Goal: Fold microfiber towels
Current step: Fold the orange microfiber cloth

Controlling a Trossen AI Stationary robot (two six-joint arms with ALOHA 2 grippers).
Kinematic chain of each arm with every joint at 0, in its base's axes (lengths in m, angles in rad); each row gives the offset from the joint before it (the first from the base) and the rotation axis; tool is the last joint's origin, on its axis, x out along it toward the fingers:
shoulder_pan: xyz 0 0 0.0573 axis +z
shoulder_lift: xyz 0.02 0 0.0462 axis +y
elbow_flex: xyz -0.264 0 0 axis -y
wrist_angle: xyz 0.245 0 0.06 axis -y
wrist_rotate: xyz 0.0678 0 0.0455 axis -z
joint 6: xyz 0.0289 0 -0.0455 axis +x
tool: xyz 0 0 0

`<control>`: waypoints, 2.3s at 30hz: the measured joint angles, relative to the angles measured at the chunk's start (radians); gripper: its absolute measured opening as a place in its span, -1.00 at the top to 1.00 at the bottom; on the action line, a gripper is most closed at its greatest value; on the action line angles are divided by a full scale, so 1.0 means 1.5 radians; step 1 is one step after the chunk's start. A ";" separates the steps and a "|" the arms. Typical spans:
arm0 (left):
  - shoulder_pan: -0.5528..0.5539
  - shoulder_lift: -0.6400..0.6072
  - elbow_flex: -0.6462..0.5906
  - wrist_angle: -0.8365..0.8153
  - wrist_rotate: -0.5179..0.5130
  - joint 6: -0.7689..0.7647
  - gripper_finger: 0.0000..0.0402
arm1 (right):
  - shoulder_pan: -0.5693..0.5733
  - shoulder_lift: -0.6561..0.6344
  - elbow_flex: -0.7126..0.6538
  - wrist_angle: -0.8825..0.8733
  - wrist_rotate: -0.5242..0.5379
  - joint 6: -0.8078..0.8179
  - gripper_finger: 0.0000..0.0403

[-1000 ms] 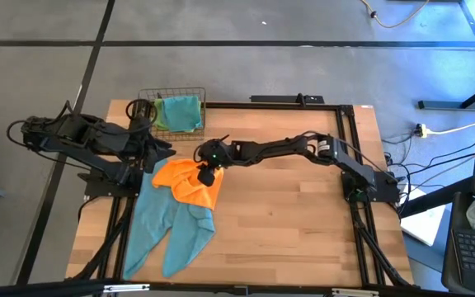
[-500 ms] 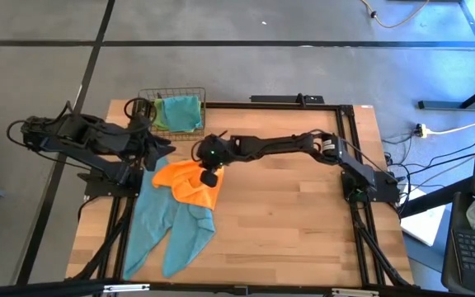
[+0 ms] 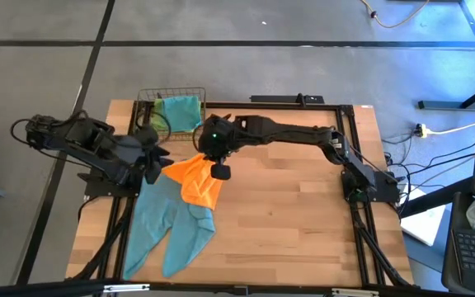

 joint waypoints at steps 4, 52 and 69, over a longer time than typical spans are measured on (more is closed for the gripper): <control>-0.022 0.020 -0.009 -0.061 0.001 0.000 0.13 | -0.002 -0.008 0.032 -0.015 -0.003 -0.006 0.98; 0.114 0.008 -0.252 0.557 0.215 0.402 0.13 | 0.070 -0.153 0.034 -0.086 -0.146 0.075 0.98; 0.066 0.084 -0.250 0.653 0.134 0.447 0.13 | 0.073 -0.153 0.034 -0.092 -0.118 0.084 0.97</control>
